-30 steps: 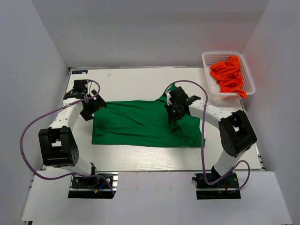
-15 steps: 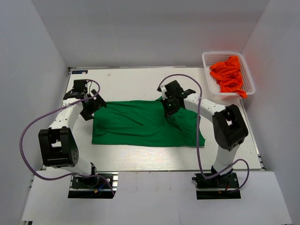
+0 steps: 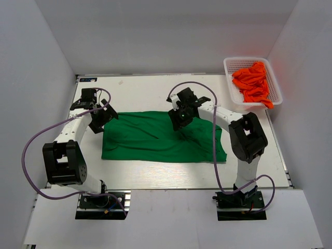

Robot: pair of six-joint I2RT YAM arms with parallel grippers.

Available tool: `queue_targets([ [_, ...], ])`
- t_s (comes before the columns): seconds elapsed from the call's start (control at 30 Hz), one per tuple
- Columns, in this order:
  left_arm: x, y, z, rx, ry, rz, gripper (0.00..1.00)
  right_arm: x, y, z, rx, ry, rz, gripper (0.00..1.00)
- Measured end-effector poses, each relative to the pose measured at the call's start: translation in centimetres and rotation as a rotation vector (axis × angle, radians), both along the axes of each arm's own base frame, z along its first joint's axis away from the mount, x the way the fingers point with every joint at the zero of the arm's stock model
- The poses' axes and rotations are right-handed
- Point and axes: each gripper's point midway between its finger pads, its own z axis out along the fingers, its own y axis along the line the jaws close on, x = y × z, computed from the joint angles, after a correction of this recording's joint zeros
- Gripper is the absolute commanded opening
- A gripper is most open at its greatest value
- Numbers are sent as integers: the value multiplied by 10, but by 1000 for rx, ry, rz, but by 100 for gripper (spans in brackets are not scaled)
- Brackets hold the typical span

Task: Fold and stack the t-shirts
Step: Fold the flattened tshirt in 1/3 of the way

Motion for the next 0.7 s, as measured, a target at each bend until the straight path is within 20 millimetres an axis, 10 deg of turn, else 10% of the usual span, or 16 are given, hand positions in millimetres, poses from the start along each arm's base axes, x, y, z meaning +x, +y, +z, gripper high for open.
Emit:
queue_targets([
  [0.17,0,-4,1,-20,-4,-11,100,14,-17,17,0,-59,-126,62],
  [0.33,4,-14,4,-47,-27,-58,100,26,-75,35,4,-99,-332,57],
  [0.5,1,-28,1,-102,-64,-128,100,26,-124,12,-58,-60,-462,47],
  [0.7,-13,-42,-28,-159,-26,-178,100,23,-131,-10,-74,-11,-463,45],
])
